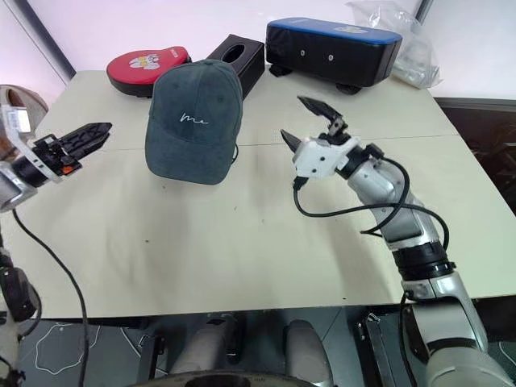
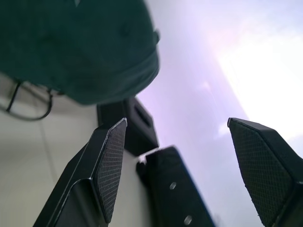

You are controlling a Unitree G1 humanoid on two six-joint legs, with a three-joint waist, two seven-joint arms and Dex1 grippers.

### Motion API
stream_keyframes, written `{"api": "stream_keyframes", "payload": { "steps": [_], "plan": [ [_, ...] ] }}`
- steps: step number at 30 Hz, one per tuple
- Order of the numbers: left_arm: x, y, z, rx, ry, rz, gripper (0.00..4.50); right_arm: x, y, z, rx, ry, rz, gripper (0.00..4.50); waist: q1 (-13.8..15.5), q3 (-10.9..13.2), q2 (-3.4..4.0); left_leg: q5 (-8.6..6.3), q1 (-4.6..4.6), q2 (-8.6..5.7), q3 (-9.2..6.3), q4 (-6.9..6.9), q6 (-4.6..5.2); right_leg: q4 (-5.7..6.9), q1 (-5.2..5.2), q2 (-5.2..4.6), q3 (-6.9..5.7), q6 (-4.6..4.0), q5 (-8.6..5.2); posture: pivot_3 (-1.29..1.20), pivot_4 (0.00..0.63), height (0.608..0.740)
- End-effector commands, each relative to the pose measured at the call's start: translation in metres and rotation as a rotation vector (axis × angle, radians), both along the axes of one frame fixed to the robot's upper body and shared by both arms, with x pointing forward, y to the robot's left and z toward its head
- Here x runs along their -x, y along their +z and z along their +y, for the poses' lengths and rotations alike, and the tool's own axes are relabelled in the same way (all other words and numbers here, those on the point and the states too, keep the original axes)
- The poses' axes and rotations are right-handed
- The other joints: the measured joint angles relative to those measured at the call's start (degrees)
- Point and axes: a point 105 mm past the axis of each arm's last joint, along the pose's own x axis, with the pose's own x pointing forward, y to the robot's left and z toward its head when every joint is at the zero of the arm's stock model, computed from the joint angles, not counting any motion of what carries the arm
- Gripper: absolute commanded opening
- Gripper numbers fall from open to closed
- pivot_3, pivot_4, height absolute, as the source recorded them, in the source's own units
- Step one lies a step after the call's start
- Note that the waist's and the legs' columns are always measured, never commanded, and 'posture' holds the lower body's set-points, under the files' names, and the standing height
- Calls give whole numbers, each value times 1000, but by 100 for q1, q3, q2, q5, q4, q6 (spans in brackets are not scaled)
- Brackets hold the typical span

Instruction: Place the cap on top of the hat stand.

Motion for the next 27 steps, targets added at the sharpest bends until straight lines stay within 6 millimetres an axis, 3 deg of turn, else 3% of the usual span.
{"api": "stream_keyframes", "payload": {
  "steps": [1,6,16,19,26,27],
  "plan": [
    [-4,1,-18,18,-65,25,4500,9,26,1,-23,18,-75,3454,1,0,-2,1,-1,0,-2,1,-1,0,0,0,-1,0,0,0,150,740],
    [-2,-4,-30,36,-111,55,4500,10,27,1,-22,14,-77,3454,-26,1,-3,3,-6,0,-2,3,-4,2,-6,1,1,0,0,0,150,740],
    [1,-2,-23,66,-79,47,4500,9,26,-1,-28,-6,-79,3454,-9,1,-3,4,-6,0,-1,3,-6,5,-8,0,3,0,0,0,150,740],
    [3,-6,-20,77,-67,53,3610,8,27,-1,-28,-6,-80,3520,-13,1,-3,4,-6,-1,0,4,-6,5,-8,-2,4,0,0,0,150,740],
    [4,-16,-21,81,-56,63,45,7,28,-1,-20,-4,-80,3520,1,1,-3,4,-6,-1,-1,4,-6,5,-7,-2,3,0,0,0,150,740],
    [4,-17,-21,82,-52,64,45,7,28,-1,-19,-4,-80,3520,-3,1,-3,4,-6,-1,-1,4,-6,5,-7,-2,3,0,0,0,150,740]
  ]
}}
